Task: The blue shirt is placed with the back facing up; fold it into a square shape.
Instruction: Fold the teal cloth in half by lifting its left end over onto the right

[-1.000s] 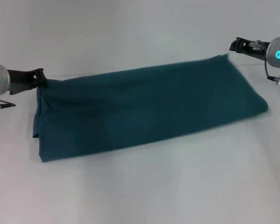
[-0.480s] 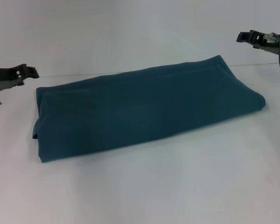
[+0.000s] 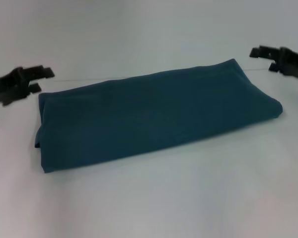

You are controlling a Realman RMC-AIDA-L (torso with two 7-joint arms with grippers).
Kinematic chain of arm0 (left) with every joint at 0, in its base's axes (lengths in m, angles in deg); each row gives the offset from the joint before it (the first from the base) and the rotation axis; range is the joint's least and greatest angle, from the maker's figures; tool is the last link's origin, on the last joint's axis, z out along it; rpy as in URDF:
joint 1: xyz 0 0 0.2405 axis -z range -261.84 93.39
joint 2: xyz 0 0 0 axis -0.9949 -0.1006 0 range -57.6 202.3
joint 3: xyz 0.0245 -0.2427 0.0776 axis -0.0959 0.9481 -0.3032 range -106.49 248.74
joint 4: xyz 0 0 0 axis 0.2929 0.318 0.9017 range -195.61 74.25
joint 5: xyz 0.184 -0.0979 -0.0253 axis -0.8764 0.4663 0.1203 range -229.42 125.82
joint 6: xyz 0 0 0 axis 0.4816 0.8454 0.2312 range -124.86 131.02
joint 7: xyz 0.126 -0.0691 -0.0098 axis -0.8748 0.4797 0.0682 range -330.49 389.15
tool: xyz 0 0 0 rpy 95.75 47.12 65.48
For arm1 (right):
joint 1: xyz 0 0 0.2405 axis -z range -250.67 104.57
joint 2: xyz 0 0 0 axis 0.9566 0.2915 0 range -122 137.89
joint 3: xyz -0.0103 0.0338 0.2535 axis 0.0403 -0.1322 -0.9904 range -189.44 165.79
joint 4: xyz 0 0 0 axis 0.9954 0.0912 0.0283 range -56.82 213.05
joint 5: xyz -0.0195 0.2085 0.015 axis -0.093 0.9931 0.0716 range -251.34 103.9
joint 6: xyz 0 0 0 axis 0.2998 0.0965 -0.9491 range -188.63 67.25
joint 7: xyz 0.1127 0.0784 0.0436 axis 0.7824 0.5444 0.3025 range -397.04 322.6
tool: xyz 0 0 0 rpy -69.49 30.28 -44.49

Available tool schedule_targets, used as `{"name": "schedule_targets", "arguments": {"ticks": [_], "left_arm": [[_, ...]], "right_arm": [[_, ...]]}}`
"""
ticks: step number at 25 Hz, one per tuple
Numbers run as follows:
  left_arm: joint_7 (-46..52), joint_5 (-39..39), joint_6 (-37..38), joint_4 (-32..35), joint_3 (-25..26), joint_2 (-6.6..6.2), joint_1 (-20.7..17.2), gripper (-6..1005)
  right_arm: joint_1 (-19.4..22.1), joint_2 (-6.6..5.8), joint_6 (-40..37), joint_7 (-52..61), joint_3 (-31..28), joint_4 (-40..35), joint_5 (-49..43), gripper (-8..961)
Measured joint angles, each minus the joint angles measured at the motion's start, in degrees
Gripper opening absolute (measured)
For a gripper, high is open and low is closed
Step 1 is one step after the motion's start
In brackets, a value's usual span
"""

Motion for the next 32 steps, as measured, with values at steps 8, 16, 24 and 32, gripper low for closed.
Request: {"name": "schedule_targets", "arguments": {"ticks": [8,16,24,32], "left_arm": [[-1.3,9.4,9.9,-4.7,4.8,1.50,-7.2,648],[-4.1,10.7,8.0,-14.7,8.7,3.17,-9.1,645],[-4.4,10.3,6.4,-17.2,8.7,4.18,-10.6,645],[-4.2,8.9,4.4,-17.7,8.4,4.34,-11.8,645]], "right_arm": [[12.3,1.00,-18.0,-11.3,-4.3,0.6,15.9,934],[15.5,2.11,-21.3,-13.3,-5.0,0.7,15.8,945],[14.2,2.36,-22.2,-13.7,-3.9,0.7,15.8,944],[14.2,2.63,-22.0,-13.7,-3.9,0.7,15.8,944]]}}
